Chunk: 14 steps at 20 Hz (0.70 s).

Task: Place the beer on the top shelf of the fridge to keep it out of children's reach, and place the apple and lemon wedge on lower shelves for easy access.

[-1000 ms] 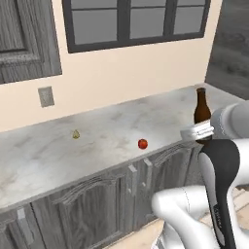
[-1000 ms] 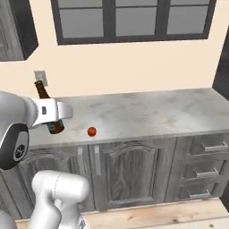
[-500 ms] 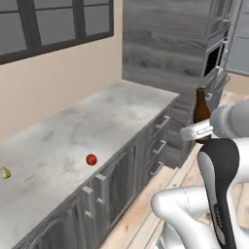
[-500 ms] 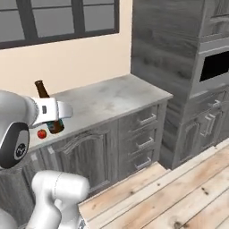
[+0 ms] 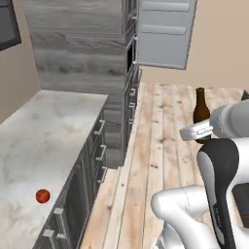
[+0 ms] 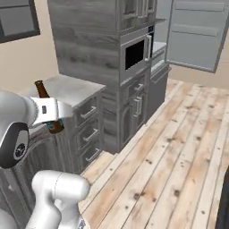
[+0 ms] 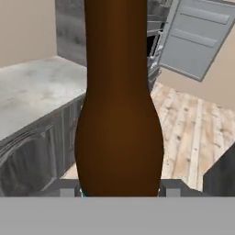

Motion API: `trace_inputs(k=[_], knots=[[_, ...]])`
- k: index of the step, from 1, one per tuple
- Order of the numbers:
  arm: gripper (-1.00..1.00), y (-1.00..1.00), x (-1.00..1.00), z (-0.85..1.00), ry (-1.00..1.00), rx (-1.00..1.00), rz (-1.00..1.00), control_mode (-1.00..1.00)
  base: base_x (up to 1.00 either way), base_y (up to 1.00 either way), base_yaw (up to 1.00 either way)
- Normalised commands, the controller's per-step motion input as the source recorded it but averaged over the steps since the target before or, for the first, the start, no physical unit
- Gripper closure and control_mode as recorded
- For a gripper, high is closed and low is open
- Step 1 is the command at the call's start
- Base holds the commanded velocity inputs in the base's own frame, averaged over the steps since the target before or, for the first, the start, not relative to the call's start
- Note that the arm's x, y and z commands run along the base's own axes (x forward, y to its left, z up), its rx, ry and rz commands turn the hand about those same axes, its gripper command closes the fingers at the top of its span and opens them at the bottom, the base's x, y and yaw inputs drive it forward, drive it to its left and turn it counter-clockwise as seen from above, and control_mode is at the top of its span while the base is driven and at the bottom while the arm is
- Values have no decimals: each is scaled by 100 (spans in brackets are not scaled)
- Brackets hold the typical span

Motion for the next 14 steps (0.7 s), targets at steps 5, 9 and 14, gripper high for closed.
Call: trace_inputs(k=[5,9,14], knots=[[100,0,0,0,0,0,0,100,0,-14,-71],[100,0,0,0,0,0,0,100,19,-2,-58],[100,0,0,0,0,0,0,100,75,2,-20]])
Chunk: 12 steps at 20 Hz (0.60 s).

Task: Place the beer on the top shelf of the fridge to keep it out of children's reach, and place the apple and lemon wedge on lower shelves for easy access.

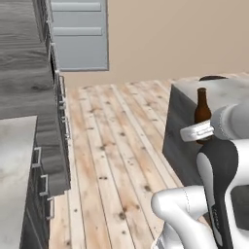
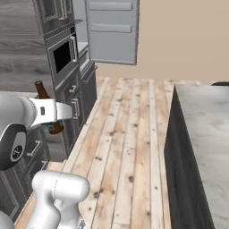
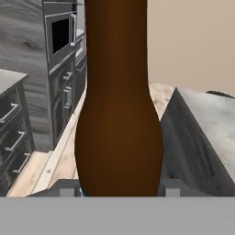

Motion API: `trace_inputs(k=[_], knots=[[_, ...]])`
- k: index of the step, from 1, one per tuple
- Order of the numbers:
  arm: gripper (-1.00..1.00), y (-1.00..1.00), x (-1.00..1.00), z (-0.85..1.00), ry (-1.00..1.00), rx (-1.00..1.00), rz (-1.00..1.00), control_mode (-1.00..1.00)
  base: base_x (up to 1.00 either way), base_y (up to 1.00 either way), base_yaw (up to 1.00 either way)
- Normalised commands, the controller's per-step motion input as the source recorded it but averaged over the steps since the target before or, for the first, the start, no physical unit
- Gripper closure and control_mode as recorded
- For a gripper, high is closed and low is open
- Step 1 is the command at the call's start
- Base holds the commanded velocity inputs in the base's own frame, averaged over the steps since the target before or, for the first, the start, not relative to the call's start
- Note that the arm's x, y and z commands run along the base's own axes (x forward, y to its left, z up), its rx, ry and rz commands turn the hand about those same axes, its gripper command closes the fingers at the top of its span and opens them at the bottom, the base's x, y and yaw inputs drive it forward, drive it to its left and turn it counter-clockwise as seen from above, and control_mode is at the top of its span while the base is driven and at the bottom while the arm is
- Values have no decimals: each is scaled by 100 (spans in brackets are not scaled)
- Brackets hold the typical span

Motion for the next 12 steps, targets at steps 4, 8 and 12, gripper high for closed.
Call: trace_inputs(k=[4,8,12], knots=[[100,0,0,0,0,0,0,100,100,0,-1],[100,0,0,0,0,0,0,100,100,-9,6],[100,0,0,0,0,0,0,100,100,-27,18]])
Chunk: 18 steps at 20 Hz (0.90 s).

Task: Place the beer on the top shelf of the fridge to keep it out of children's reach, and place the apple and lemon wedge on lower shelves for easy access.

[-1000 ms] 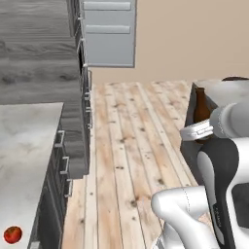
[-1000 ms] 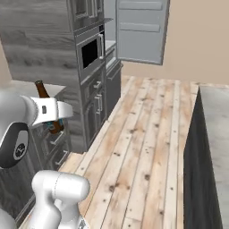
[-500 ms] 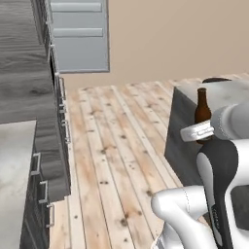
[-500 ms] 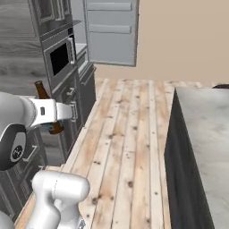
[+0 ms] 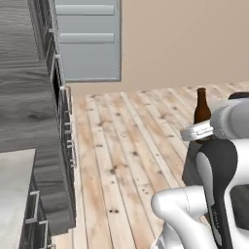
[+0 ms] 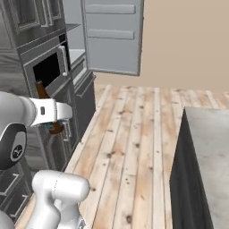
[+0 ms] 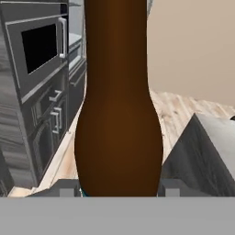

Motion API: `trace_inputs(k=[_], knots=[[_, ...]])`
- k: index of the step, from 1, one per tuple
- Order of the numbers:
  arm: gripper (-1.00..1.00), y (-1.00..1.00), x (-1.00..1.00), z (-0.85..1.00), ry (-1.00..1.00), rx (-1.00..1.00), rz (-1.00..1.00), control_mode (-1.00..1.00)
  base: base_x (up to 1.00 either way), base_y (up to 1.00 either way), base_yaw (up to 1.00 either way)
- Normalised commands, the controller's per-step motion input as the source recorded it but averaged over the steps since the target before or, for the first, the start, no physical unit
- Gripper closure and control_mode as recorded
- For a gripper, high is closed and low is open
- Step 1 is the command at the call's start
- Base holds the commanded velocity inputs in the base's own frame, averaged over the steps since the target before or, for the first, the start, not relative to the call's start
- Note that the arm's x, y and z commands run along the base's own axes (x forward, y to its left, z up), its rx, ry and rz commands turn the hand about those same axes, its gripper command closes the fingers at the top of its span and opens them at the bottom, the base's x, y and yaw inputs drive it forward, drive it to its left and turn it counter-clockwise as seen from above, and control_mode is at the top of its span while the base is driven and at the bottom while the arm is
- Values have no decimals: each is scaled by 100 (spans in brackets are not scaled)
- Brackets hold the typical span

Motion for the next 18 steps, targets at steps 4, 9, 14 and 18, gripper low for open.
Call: trace_inputs(k=[4,9,14,18], knots=[[100,0,0,0,0,0,0,100,100,-28,30],[100,0,0,0,0,0,0,100,98,-37,35],[100,0,0,0,0,0,0,100,94,-46,33],[100,0,0,0,0,0,0,100,88,-62,29]])
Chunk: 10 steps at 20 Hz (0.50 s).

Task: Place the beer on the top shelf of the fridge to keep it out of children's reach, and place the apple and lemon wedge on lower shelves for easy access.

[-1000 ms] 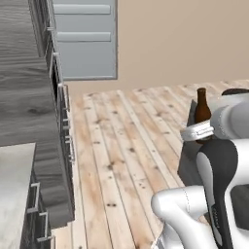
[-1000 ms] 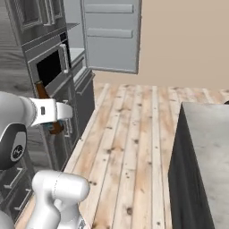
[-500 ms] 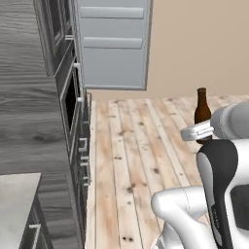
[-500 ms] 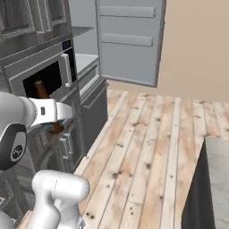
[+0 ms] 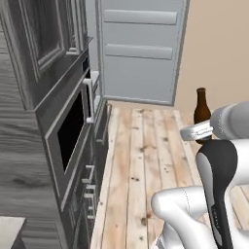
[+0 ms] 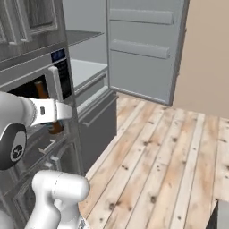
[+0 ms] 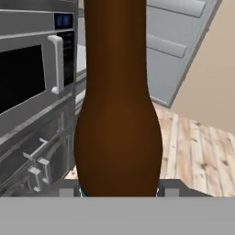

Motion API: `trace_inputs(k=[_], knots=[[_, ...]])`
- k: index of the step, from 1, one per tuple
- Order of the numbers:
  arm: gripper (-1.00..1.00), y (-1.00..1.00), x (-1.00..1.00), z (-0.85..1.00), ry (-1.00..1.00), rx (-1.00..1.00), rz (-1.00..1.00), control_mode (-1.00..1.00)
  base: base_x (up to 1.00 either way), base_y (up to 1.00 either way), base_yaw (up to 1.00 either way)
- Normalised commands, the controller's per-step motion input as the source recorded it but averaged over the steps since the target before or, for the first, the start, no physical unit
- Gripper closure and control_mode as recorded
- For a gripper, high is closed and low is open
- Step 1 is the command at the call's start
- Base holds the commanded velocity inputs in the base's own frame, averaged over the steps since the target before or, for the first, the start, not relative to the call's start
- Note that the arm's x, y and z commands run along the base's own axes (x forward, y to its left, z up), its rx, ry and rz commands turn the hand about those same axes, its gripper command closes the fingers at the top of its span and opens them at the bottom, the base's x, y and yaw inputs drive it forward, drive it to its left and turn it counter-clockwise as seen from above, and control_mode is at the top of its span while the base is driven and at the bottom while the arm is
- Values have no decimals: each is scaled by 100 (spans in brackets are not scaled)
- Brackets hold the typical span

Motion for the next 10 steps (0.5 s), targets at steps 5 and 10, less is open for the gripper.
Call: trace_inputs(k=[5,10], knots=[[100,0,0,0,0,0,0,100,88,-58,29],[100,0,0,0,0,0,0,100,84,-45,31]])
